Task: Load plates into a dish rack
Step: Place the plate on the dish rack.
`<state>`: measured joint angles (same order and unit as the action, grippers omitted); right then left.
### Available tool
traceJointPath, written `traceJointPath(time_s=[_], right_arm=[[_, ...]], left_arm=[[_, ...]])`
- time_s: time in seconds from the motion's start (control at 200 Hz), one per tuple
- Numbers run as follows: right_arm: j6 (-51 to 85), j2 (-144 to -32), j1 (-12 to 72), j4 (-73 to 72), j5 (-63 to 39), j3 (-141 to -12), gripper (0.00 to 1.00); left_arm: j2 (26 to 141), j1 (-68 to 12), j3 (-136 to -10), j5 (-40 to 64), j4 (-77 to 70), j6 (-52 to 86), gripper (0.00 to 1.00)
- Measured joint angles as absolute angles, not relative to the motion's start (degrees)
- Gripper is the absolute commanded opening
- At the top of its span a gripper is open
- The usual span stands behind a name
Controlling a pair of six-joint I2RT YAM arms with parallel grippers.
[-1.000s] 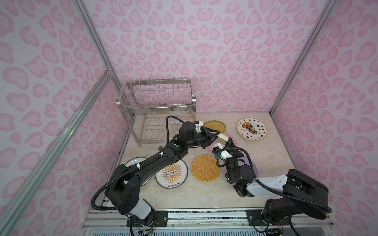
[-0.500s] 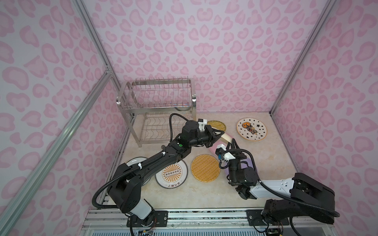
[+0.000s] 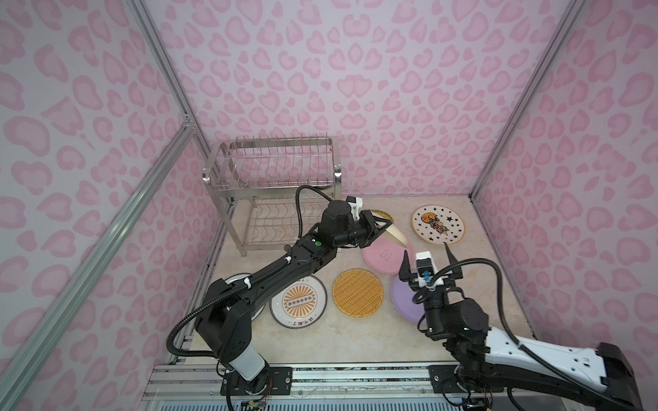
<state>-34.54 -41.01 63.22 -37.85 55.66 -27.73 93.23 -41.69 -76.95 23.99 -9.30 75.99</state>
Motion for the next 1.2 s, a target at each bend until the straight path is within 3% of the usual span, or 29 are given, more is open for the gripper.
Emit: traceJointPath(time_s=[0.145,0.3,0.55,0.691,0.951,1.041,1.201], right_arm=[[-9.72,-23.2,47.99,-10.81,46.72,-30.39,1.0],[4.43,-25.52,38.24,5.54,34.5,-34.35,1.0],[17.72,-30.0,22.94,9.02,11.2,-33.91,1.0],[24.47,-35.0,13.76,5.8,-3.18,-30.2,1.0],[27.9,-36.97,11.84,0.47,-13.02,-26.63,1.0],[27.92,-35.79,11.84,0.25,-13.96,-25.54,1.0],[27.86,-34.24,11.73,0.47,-14.72,-24.47,1.0]], left_arm=[[92.97,-41.69,-80.12,24.16,-4.78,68.9,0.03],[90.61,-41.69,-81.43,25.91,2.5,59.81,0.03],[82.0,-42.61,-87.26,30.57,16.38,44.97,0.03],[78.56,-43.62,-96.97,31.94,25.89,37.32,0.03],[82.41,-41.5,-127.2,29.98,44.56,24.43,0.03],[86.43,-34.85,-136.16,31.86,49.69,21.91,0.03],[90.83,-19.97,-138.93,39.68,54.06,22.35,0.03]])
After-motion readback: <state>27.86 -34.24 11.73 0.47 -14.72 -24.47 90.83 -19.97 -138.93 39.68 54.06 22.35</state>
